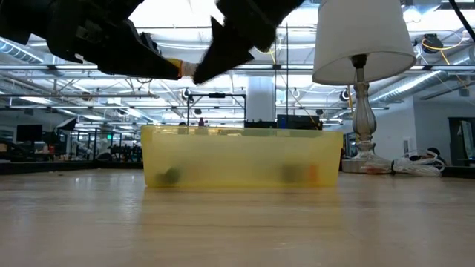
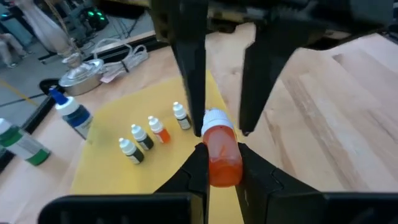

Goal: Pick & Place food coloring
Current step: Put the small yellow food coloring bottle into the yellow container

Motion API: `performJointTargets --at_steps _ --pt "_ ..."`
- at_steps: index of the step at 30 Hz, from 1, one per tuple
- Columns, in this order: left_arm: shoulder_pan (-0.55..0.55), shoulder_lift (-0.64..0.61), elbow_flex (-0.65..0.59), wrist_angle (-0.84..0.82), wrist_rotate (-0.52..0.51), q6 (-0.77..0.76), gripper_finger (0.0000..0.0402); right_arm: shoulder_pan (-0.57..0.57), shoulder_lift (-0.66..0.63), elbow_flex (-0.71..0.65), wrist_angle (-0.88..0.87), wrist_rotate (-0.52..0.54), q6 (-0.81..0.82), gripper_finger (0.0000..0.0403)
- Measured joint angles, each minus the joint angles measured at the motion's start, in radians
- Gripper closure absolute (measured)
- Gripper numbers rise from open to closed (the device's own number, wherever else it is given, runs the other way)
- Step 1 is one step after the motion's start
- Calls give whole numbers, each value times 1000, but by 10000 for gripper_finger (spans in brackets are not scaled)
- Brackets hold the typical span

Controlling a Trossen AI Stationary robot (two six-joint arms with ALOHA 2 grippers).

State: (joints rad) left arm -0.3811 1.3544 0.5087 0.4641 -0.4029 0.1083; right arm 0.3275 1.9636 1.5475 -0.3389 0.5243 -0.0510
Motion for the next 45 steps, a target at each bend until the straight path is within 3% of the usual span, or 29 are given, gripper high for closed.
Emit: performJointTargets --at_steps 7,16,22,27,29,37,45 --pt "0 -1 0 12 -16 14 350 -4 0 0 -180 93 128 238" --pt "19 -11 -75 209 -4 92 350 -42 -6 -34 -127 103 106 256" --pt "42 -71 -191 347 17 34 350 -67 -137 -286 230 68 20 257" --pt "53 -101 -211 353 40 -6 350 -88 -265 -527 759 -184 -58 258" --pt "55 -100 -210 361 64 -3 350 -98 -288 -583 907 -235 -82 258" --pt "71 -97 -206 366 69 -14 350 -158 -221 -573 983 -321 -78 259" --pt "81 -97 -206 351 71 -35 350 -158 -166 -515 1014 -323 -125 259"
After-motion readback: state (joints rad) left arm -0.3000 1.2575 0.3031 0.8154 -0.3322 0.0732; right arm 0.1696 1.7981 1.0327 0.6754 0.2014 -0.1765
